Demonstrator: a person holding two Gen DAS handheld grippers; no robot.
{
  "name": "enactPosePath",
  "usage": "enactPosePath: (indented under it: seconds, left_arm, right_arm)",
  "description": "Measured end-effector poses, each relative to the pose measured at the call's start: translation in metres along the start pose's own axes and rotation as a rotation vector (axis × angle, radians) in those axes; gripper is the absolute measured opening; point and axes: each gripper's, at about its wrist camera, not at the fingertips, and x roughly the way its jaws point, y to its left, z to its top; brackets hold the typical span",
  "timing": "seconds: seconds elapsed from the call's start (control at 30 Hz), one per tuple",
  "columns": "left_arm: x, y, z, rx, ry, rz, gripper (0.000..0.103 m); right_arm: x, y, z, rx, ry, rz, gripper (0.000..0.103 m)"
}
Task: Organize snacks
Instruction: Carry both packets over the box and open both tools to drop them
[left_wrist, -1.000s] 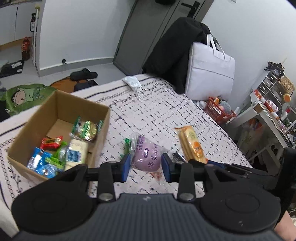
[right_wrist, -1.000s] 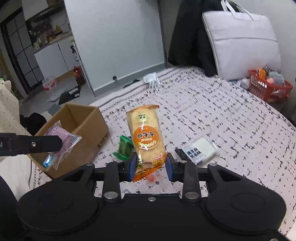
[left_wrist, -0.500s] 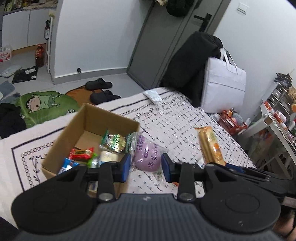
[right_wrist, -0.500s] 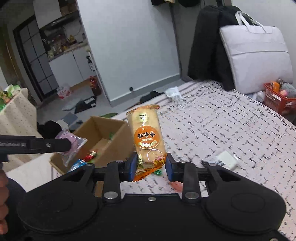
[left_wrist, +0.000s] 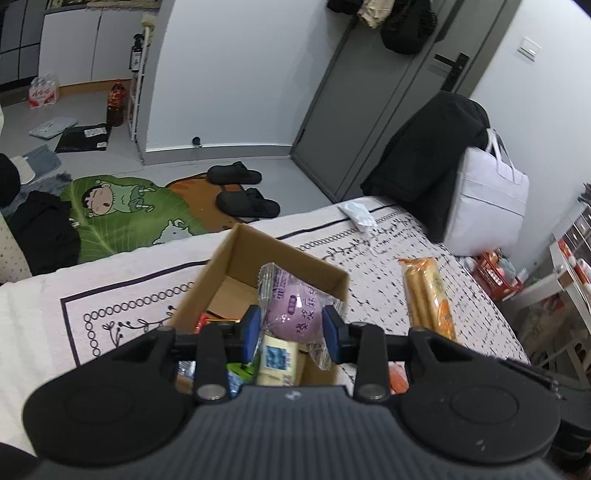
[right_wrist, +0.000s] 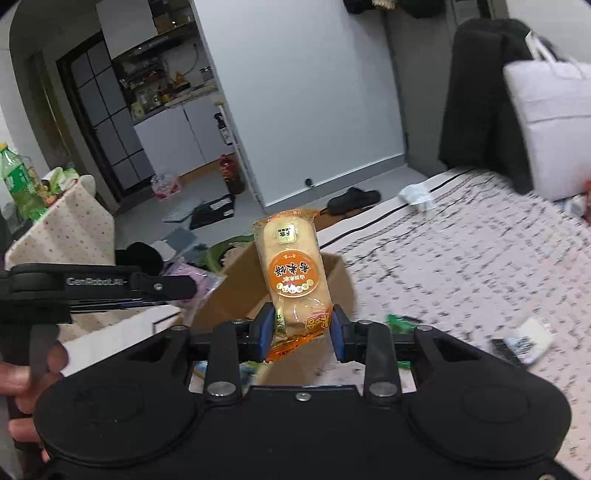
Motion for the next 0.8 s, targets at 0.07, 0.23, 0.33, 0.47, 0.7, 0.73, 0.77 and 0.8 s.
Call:
enactPosePath:
  seconds: [0.07, 0.23, 0.33, 0.47, 0.7, 0.73, 0.77, 0.8]
  left_arm:
    - [0.002, 0.007, 0.003, -0.008, -0.001, 0.004, 0.035]
    - [0.015, 0.022, 0.008, -0.024, 0.015, 0.017, 0.035]
    - [0.025, 0.029, 0.011, -0.033, 0.030, 0.020, 0.035]
    - [0.039, 0.036, 0.015, -0.039, 0.048, 0.021, 0.035]
    - [0.067, 0.042, 0.021, -0.042, 0.076, 0.014, 0.035]
    - [0.071, 0.042, 0.022, -0.043, 0.079, 0.013, 0.035]
    - [0.075, 0.042, 0.024, -0.043, 0.082, 0.014, 0.035]
    - [0.078, 0.041, 0.025, -0.042, 0.085, 0.018, 0.035]
  right_arm:
    - [0.008, 0.007, 0.000, -0.004, 0.010, 0.017, 0.031]
    - [0.027, 0.023, -0.002, -0.007, 0.044, 0.033, 0.031]
    - [0.040, 0.029, -0.004, -0.003, 0.066, 0.035, 0.031]
    - [0.053, 0.030, -0.005, 0.010, 0.083, 0.029, 0.031]
    - [0.073, 0.027, -0.005, 0.011, 0.108, 0.007, 0.031]
    - [0.075, 0.025, -0.004, 0.015, 0.108, 0.005, 0.031]
    - [0.076, 0.024, -0.003, 0.020, 0.108, 0.001, 0.031]
    - [0.078, 0.022, -0.002, 0.027, 0.108, -0.004, 0.031]
